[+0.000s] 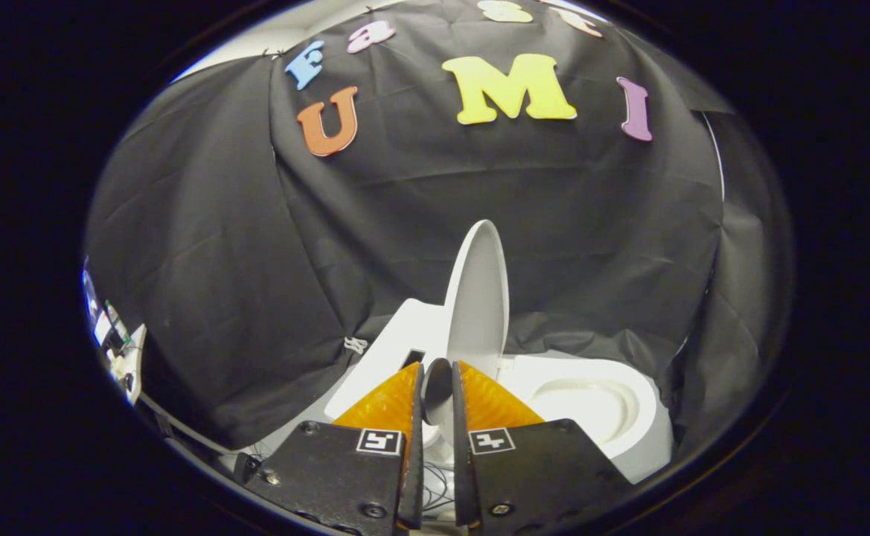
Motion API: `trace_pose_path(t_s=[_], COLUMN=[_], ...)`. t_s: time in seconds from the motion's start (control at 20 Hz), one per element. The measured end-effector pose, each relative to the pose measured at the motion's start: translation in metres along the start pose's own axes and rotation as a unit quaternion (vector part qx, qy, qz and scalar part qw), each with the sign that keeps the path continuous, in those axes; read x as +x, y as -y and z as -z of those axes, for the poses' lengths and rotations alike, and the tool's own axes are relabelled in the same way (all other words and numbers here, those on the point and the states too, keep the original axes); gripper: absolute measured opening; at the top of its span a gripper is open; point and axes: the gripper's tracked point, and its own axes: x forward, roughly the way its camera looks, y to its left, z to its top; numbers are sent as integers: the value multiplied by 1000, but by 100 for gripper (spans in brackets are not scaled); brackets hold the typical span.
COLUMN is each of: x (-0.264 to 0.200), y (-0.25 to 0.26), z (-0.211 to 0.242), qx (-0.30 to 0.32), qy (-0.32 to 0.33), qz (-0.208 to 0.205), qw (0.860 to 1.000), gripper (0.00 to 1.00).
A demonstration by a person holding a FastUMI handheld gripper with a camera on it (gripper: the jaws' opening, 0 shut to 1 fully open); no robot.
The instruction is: Open the toilet lid.
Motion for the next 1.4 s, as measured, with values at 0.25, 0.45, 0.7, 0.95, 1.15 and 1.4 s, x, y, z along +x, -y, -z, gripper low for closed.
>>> trace_pose_path(t_s=[0.25, 0.45, 0.7, 0.95, 1.15, 1.4], x=[8, 17, 25, 29, 25, 3], y=[-20, -38, -54, -61, -53, -73], z=[2, 3, 5, 5, 6, 16], qx=[-17, -21, -41, -53, -97, -157], qy=[-3, -8, -8, -8, -2, 3], qz=[-3, -15, -17, -14, 25, -18], qw=[1000, 1000, 999, 998, 995, 987], gripper=[20, 20, 20, 20, 21, 26])
